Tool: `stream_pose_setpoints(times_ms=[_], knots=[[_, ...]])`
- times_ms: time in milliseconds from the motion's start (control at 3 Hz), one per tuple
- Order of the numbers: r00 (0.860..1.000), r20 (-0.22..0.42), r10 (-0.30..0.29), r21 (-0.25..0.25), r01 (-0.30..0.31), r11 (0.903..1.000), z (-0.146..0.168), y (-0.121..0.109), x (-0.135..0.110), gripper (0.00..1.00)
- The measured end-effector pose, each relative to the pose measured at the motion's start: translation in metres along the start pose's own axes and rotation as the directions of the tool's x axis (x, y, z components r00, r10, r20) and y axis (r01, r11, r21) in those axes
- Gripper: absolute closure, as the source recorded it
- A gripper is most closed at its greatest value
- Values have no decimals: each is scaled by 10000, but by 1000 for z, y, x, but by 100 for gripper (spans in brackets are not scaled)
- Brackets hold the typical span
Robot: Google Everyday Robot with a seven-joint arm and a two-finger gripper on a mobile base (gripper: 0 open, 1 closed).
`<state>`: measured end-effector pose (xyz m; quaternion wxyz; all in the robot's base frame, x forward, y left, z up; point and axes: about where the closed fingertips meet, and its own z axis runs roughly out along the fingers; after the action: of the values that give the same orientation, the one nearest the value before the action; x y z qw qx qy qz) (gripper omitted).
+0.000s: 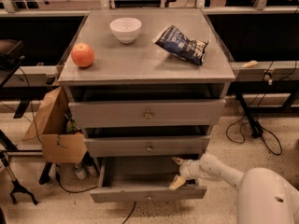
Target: Close bottom drawer
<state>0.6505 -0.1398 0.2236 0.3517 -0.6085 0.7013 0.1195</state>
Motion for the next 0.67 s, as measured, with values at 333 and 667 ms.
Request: stream_pose_setpoints(times_ms=[333,667], knots=[[9997,142,208,-296,-204,9994,-14,7,1,0],[9979,354,547,-715,-521,9961,-20,23,2,0]])
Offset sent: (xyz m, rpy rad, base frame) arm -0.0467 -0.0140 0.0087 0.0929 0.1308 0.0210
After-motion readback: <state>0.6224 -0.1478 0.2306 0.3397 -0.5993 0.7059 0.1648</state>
